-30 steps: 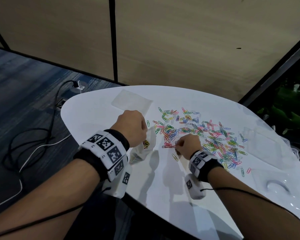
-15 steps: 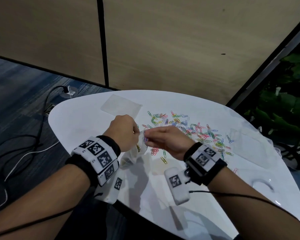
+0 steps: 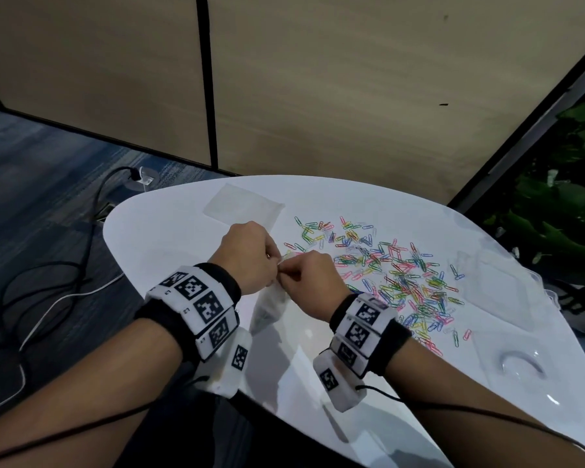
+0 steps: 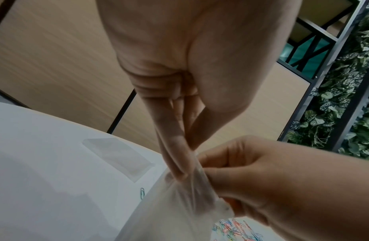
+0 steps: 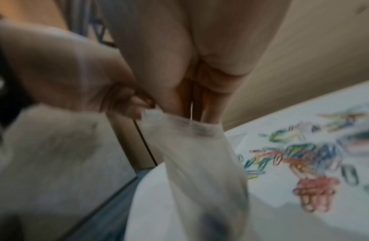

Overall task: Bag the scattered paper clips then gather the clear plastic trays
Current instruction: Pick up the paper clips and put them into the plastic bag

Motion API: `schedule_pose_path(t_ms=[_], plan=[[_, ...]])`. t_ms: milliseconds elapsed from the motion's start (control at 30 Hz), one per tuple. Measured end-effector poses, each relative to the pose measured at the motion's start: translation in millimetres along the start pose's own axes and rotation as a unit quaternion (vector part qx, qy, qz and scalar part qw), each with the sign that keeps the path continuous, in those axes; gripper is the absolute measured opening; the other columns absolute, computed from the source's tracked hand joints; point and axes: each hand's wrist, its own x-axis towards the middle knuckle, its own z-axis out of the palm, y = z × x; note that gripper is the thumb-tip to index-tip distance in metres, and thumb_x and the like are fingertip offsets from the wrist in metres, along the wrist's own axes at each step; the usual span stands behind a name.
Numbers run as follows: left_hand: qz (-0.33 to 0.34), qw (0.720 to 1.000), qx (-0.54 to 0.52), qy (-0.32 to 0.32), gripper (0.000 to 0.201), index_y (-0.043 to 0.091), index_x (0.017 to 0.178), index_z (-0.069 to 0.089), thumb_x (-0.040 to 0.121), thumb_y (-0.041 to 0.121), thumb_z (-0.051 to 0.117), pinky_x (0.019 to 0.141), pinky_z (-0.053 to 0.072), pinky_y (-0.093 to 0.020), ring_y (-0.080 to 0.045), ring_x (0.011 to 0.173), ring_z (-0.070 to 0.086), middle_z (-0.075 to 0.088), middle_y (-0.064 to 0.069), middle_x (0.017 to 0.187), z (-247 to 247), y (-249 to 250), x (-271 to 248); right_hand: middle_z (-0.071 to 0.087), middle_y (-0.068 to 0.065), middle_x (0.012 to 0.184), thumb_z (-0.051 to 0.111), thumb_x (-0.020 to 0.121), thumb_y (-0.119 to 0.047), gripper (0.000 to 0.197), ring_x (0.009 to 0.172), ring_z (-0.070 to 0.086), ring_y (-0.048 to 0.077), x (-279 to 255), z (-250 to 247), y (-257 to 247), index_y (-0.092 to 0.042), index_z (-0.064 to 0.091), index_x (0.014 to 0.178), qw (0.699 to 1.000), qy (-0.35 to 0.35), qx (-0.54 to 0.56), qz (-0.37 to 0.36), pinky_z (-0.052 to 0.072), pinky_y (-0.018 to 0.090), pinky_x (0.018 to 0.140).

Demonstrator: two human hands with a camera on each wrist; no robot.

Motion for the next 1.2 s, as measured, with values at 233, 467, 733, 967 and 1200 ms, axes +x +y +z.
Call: schedule_pose_path(t_ms=[233, 467, 733, 967, 1200], plan=[[-0.018, 0.999, 0.020, 0.034, 0.014, 0.011, 0.080, 0.076, 0.089, 0.011, 0.065, 0.079, 0.062, -0.037, -0.026, 0.081, 0.073, 0.074, -0.008, 0.084, -14, -12, 2, 0.074, 0.014, 0.087, 0.074, 0.084, -0.011, 0.032, 0.069, 0.074, 0.021, 11, -44, 43, -0.001, 0.068, 0.114, 0.969, 0.012, 0.119, 0.215, 0.063, 0.042, 0.069], [-0.036, 0.998, 0.026, 0.037, 0.013, 0.010, 0.082, 0.076, 0.088, 0.008, 0.064, 0.081, 0.062, -0.038, -0.028, 0.083, 0.073, 0.074, -0.010, 0.089, -26, -19, 0, 0.055, 0.016, 0.128, 0.090, 0.061, -0.034, 0.109, 0.113, 0.061, 0.030, -2, 0, 106, -0.008, 0.024, 0.145, 0.924, -0.096, -0.109, 0.353, 0.053, 0.036, 0.093], [-0.035, 0.998, 0.038, 0.027, 0.017, 0.008, 0.087, 0.078, 0.086, 0.003, 0.063, 0.080, 0.062, -0.039, -0.029, 0.083, 0.073, 0.074, -0.010, 0.088, -29, -22, -1, 0.034, 0.016, 0.137, 0.076, 0.080, -0.028, 0.070, 0.114, 0.055, 0.034, 48, 26, 116, -0.019, 0.043, 0.141, 0.955, 0.018, -0.181, 0.234, 0.046, 0.034, 0.097], [-0.034, 0.998, 0.042, 0.024, 0.019, 0.011, 0.085, 0.077, 0.085, 0.003, 0.060, 0.082, 0.062, -0.038, -0.028, 0.084, 0.072, 0.073, -0.009, 0.088, -27, -21, -1, 0.065, 0.012, 0.087, 0.055, 0.084, -0.001, 0.021, 0.079, 0.059, 0.024, 50, 21, 124, -0.006, 0.074, 0.091, 0.945, 0.014, -0.297, 0.136, 0.042, 0.025, 0.064], [-0.031, 0.998, 0.049, 0.021, 0.016, 0.012, 0.085, 0.077, 0.087, 0.007, 0.062, 0.081, 0.062, -0.037, -0.027, 0.084, 0.073, 0.073, -0.006, 0.084, -28, -23, 0, 0.074, 0.003, 0.076, 0.073, 0.084, -0.019, 0.009, 0.068, 0.067, 0.014, 52, -20, 122, -0.012, 0.079, 0.087, 0.962, 0.054, -0.147, 0.225, 0.052, 0.018, 0.062]])
